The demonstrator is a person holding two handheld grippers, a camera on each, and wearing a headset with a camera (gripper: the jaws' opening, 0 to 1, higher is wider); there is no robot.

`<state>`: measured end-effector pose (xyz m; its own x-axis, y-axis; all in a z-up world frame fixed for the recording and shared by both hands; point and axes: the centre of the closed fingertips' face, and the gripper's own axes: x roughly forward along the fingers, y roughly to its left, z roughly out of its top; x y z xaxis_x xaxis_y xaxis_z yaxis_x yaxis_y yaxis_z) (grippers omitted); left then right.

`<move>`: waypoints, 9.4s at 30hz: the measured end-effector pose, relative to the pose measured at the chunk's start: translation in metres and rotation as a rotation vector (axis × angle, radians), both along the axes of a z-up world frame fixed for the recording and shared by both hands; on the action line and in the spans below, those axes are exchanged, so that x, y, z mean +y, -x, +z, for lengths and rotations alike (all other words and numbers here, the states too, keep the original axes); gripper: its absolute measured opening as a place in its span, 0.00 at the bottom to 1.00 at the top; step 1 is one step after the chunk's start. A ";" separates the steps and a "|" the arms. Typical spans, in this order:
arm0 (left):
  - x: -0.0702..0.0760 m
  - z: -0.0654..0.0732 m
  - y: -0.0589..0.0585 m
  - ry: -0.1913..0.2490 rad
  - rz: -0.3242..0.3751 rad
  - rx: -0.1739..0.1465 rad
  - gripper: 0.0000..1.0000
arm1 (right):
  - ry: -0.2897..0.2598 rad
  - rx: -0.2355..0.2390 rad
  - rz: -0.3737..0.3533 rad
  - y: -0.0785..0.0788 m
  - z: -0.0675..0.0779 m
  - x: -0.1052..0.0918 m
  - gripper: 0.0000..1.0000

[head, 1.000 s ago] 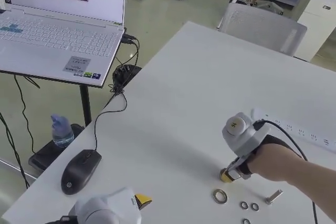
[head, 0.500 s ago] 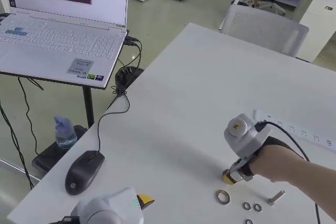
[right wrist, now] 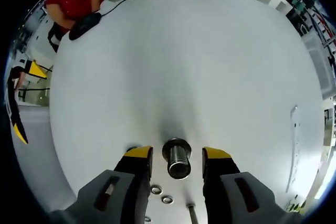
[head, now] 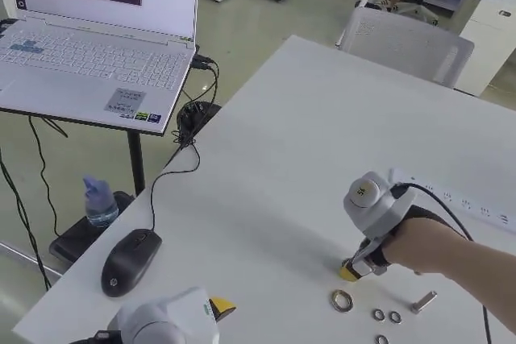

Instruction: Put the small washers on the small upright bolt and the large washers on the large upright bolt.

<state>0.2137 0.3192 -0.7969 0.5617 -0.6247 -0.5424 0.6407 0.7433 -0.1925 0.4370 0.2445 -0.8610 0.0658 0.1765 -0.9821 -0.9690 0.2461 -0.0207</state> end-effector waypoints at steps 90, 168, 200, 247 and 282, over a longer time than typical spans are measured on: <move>-0.012 0.021 -0.001 -0.019 -0.021 -0.045 0.94 | -0.068 0.024 0.017 0.064 0.012 -0.004 0.37; -0.008 0.018 0.004 -0.016 -0.047 -0.013 0.84 | -0.003 0.034 -0.037 0.058 -0.017 -0.013 0.21; -0.010 0.042 0.003 -0.023 -0.026 -0.042 0.83 | -0.001 0.038 -0.056 0.052 0.039 -0.035 0.21; -0.011 0.038 0.006 -0.013 -0.041 -0.054 0.86 | -0.043 -0.015 -0.032 0.005 0.051 -0.001 0.22; -0.014 0.031 0.004 -0.008 -0.063 -0.048 0.88 | -0.009 -0.008 -0.020 0.003 0.026 0.000 0.22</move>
<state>0.2098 0.3048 -0.7656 0.5471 -0.6554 -0.5207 0.6945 0.7027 -0.1548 0.4336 0.2444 -0.8349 0.0773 0.1843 -0.9798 -0.9637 0.2658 -0.0260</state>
